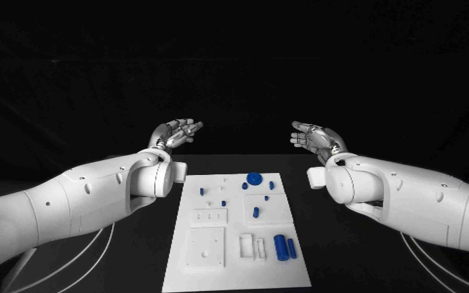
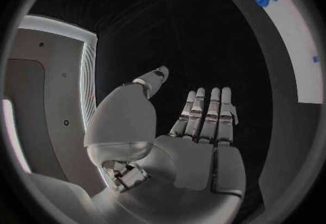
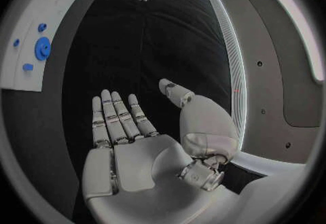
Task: Assemble the parts on the task board
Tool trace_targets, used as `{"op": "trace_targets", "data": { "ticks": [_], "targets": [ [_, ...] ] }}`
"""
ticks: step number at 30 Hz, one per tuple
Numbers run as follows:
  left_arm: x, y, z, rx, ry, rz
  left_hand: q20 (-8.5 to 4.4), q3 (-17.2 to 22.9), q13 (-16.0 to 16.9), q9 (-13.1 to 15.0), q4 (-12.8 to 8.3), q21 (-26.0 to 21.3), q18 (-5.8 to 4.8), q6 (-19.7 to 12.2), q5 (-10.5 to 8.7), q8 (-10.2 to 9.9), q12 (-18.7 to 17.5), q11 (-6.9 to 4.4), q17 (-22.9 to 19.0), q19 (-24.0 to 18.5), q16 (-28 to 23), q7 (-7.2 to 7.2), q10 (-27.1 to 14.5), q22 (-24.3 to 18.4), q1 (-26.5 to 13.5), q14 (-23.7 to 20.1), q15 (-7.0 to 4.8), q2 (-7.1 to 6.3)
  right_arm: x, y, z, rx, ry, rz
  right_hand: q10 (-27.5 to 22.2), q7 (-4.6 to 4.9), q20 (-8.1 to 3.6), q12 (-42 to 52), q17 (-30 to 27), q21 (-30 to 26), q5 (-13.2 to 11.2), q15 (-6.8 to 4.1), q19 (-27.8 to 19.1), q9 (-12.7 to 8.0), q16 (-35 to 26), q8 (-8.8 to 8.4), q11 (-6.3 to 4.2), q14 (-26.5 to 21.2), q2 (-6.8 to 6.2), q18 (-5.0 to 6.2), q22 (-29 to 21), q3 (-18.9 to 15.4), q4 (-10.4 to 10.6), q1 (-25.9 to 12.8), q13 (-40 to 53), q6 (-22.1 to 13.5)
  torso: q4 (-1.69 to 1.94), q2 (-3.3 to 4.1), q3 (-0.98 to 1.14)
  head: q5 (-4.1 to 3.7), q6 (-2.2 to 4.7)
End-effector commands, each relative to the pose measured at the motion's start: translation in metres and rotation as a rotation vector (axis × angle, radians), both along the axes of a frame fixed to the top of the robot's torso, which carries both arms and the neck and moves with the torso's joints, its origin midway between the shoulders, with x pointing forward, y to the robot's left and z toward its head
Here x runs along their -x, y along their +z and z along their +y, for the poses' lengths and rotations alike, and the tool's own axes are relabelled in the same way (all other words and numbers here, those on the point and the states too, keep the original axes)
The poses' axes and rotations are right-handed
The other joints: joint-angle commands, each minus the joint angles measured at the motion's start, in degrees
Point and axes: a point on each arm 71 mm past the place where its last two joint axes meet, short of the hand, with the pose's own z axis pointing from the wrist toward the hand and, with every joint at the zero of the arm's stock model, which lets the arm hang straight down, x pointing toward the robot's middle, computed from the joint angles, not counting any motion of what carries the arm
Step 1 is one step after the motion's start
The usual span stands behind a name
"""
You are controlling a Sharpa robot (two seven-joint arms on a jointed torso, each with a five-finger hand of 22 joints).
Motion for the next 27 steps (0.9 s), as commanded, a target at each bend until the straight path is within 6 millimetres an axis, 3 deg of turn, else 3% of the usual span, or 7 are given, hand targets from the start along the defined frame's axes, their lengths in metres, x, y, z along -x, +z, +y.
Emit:
{"op": "trace_targets", "data": {
  "ticks": [1, 8, 14, 17, 19, 23, 27],
  "targets": [
    [-0.010, 0.001, -0.002, -0.001, -0.101, 0.093, 0.00, 1.22, 0.20, 0.94, 0.19, 0.53, -0.89, 1.38, 0.36, 1.01, 0.27, 0.11, 1.11, 1.41, 0.74, 0.10, 1.82, 2.89, 2.62, 1.51, 0.20, -0.30, -0.006, -0.003, 0.005, -0.002, 0.173, 0.132, 1.90, 5.88, 0.35, 0.43, 0.85, 0.50, 0.41, 0.44, 1.33, 0.89, 0.95, 0.94, 0.62, 1.62, -0.32, 0.80, 3.20, 1.85, -0.96, 2.69, 0.22, 1.29, -0.01, 0.00, 0.01, 0.01, 0.00],
    [-0.021, 0.009, 0.004, -0.025, -0.106, 0.106, -0.33, 0.59, 0.25, 1.16, 0.07, 0.92, -0.89, 1.79, 0.40, 1.24, 0.39, 0.53, 1.41, 1.93, 1.42, 0.65, 2.32, 2.83, 2.74, 2.33, 0.35, 0.39, -0.017, 0.004, -0.004, 0.027, 0.211, 0.176, 2.30, 6.06, 0.36, 0.37, 1.18, 0.46, 1.60, 0.56, 1.57, 1.08, 1.37, 1.40, 0.79, 1.69, -0.19, 0.81, 3.66, 0.65, -2.59, 3.92, 0.20, 1.15, -0.01, 0.00, 0.01, 0.01, 0.00],
    [-0.020, 0.009, 0.003, -0.002, -0.149, 0.105, -1.55, -0.63, 0.51, 1.44, -0.75, 2.08, -0.79, 3.57, 0.70, 1.81, 1.06, 1.33, 1.94, 4.95, 3.40, 1.72, 4.99, 2.67, 2.92, 5.44, 0.57, 1.71, -0.024, 0.006, -0.009, 0.133, 0.221, 0.118, 2.61, 6.17, 0.29, 0.40, 1.44, 0.46, 2.39, 0.69, 1.81, 1.23, 1.74, 1.78, 0.91, 1.82, -0.05, 0.90, 3.75, -0.28, -4.04, 5.31, 0.21, 1.13, 0.00, -0.02, -0.04, 0.18, -0.29],
    [-0.020, 0.008, 0.003, 0.001, -0.159, 0.109, -1.61, -1.02, 0.72, 1.41, -1.03, 2.90, 0.42, 4.50, 0.55, 1.88, 1.76, 1.86, 2.18, 7.34, 4.88, 2.35, 7.42, 2.60, 2.78, 8.64, 0.73, 2.17, -0.026, 0.007, -0.008, 0.180, 0.233, 0.089, 3.02, 6.50, 0.27, 0.38, 1.78, 0.47, 5.35, 1.41, 2.34, 1.42, 2.23, 2.21, 1.17, 2.03, 0.93, 1.06, 3.73, -2.84, -5.66, 6.25, 0.21, 1.11, 0.00, -0.02, -0.06, 0.20, -0.25],
    [-0.020, 0.008, 0.003, 0.002, -0.162, 0.110, -1.60, -1.27, 0.97, 1.62, -1.41, 3.51, 1.41, 6.84, 0.54, 2.65, 2.59, 2.14, 2.36, 8.99, 6.11, 3.18, 9.97, 2.63, 2.79, 11.19, 0.78, 2.58, -0.028, 0.008, -0.009, 0.224, 0.238, 0.065, 3.56, 6.68, 0.15, 0.56, 1.94, 0.59, 5.82, 1.51, 3.02, 1.52, 2.56, 2.52, 1.04, 2.39, 1.19, 1.34, 3.73, -3.24, -6.43, 7.14, 0.28, 1.44, -0.03, -0.02, -0.07, 0.26, -0.27],
    [-0.019, 0.008, 0.004, 0.006, -0.174, 0.113, -2.26, -1.72, 1.31, 1.51, -2.45, 5.08, 2.80, 9.95, 0.66, 3.10, 3.92, 2.44, 2.87, 12.29, 8.53, 3.92, 14.48, 2.77, 2.83, 15.65, -0.09, 3.11, -0.031, 0.009, -0.009, 0.287, 0.238, 0.032, 6.10, 6.54, -0.23, 1.32, 2.71, 1.23, 5.81, 0.49, 6.23, 1.80, 4.29, 3.53, 0.31, 5.20, 0.86, 2.54, 3.73, -3.23, -8.12, 9.67, 0.51, 3.05, -0.01, -0.05, -0.11, 0.28, -0.34],
    [-0.016, 0.008, 0.007, 0.002, -0.185, 0.114, -3.83, -2.06, 1.88, 1.59, -4.08, 7.75, 3.53, 13.87, 1.05, 3.72, 6.13, 2.12, 4.29, 16.55, 11.56, 4.27, 20.00, 2.87, 2.98, 21.16, -1.98, 3.71, -0.035, 0.011, -0.004, 0.395, 0.269, -0.023, 10.68, 5.98, -0.66, 2.70, 4.29, 2.36, 4.94, -1.87, 12.14, 2.19, 7.35, 5.23, -1.20, 11.07, 0.09, 4.81, 3.33, -2.24, -9.83, 12.79, 0.94, 6.86, -0.05, -0.04, -0.17, 0.33, -0.14]
  ]
}}
